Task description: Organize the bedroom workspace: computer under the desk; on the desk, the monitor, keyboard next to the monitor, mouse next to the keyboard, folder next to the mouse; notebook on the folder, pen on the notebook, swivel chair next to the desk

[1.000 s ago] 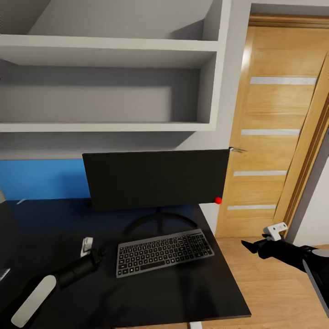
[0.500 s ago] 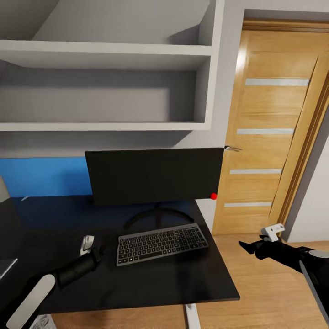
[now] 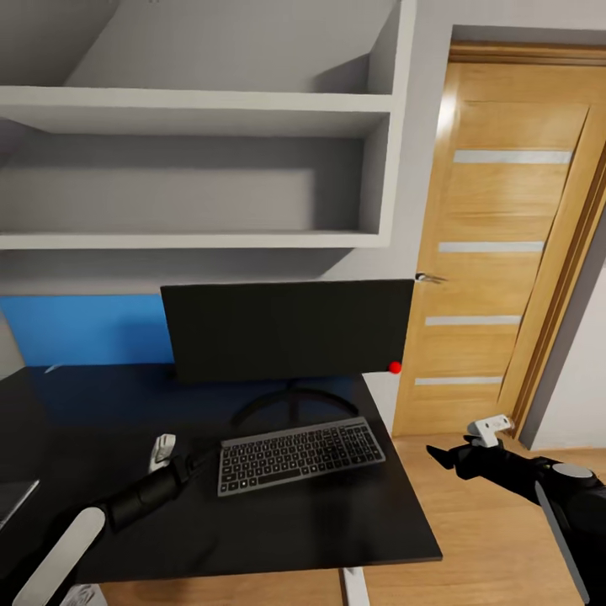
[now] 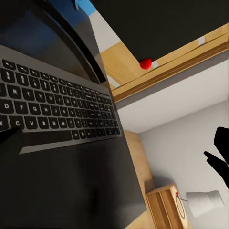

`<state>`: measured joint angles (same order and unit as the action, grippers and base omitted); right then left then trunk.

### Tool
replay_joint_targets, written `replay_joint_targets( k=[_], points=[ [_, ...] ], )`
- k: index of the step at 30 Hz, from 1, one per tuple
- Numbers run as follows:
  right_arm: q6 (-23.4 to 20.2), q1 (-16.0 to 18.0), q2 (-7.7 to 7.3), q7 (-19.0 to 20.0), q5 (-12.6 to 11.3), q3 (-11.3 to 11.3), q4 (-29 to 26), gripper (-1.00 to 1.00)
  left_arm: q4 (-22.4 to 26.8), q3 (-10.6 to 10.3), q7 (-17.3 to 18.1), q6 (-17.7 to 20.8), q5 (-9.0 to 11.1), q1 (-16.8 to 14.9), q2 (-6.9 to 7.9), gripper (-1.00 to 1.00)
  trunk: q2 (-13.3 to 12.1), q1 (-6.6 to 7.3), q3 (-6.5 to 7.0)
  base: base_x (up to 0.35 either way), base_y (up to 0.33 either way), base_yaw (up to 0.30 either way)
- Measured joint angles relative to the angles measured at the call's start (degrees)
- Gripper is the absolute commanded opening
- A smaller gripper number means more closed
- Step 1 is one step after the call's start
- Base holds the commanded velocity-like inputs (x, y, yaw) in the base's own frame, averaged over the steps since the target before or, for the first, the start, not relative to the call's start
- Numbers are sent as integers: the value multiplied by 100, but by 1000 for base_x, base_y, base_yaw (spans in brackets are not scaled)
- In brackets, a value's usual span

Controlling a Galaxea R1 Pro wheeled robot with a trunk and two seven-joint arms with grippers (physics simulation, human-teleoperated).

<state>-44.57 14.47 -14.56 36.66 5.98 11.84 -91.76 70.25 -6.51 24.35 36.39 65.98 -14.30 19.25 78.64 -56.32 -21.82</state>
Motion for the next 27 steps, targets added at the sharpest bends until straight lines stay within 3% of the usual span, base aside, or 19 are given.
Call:
replay_joint_targets(
  k=[9, 13, 22, 27],
  points=[
    [2, 6, 22, -20, 240, -180, 36, 100, 11, 8, -687, 0, 21, 4, -124, 100, -361, 198, 162, 0, 0, 223],
    [5, 8, 23, -22, 280, -198, 41, 100, 30, 96, -810, -4, 18, 4, -232, 100, -522, 286, 234, 0, 0, 267],
    [7, 9, 28, -206, 295, -212, 58, 100, 51, 340, -980, 2, -2, 34, -293, 100, -883, 483, 395, 0, 0, 276],
    [8, 9, 45, -467, 284, -220, 66, 100, 67, 359, -1618, 3, 25, 37, -367, 100, -1084, 593, 485, 0, 0, 278]
  ],
)
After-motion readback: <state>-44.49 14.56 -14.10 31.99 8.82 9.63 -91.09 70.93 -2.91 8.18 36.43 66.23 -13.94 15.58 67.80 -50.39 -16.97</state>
